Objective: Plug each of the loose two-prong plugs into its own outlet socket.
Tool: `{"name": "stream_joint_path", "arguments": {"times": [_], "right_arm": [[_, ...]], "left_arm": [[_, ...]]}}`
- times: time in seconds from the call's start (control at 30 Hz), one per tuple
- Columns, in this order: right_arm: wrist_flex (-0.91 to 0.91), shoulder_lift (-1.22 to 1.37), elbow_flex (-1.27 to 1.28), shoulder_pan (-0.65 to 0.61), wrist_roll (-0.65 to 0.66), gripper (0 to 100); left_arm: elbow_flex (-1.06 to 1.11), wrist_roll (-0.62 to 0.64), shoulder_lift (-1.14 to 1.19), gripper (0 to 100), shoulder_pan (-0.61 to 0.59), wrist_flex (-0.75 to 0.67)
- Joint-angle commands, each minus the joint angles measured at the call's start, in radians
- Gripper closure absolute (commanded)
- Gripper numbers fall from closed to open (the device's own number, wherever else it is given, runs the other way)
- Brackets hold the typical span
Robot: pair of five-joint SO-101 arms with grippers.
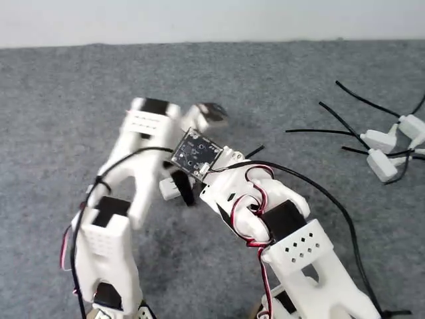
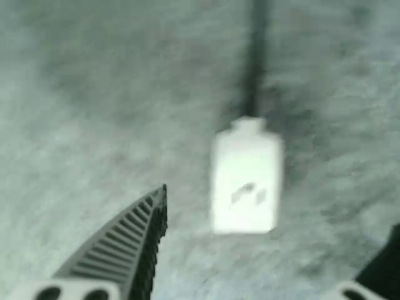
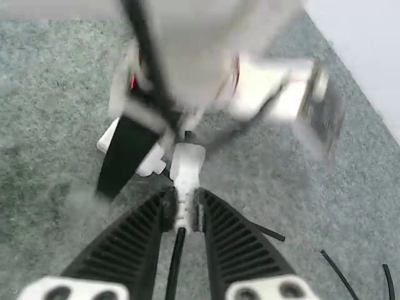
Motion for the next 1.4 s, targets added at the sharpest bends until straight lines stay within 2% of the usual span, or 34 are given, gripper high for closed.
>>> {"name": "stream_joint_path", "arguments": {"times": [0.0,0.2,0.33,0.47,0.6,0.8,1.0,1.2,1.37], "right_arm": [[-0.004,-0.024,-0.026,-0.007,0.005,98.9],[-0.018,-0.022,-0.003,-0.042,0.011,98.9],[-0.042,-0.022,0.014,-0.044,0.017,98.9],[-0.093,0.033,0.035,-0.044,0.091,98.9],[-0.094,0.196,-0.031,-0.035,0.199,98.9],[-0.021,0.467,-0.229,-0.033,0.353,98.9],[0.104,0.691,-0.419,-0.035,0.598,98.9],[0.282,0.877,-0.646,-0.084,0.792,98.9],[0.568,0.935,-0.918,-0.102,0.959,98.9]], "left_arm": [[-0.101,0.058,-0.072,55,-0.132,0.057],[-0.124,0.261,-0.072,58,-0.282,0.075],[-0.111,0.400,-0.061,65,-0.347,0.038],[-0.031,0.554,-0.071,77,-0.390,-0.081],[-0.005,0.623,-0.068,87,-0.428,-0.141],[0.028,0.755,-0.063,87,-0.468,-0.247],[0.197,0.776,-0.075,87,-0.468,-0.505],[0.205,0.773,-0.068,87,-0.462,-0.540],[0.205,0.773,-0.066,87,-0.465,-0.543]]}}
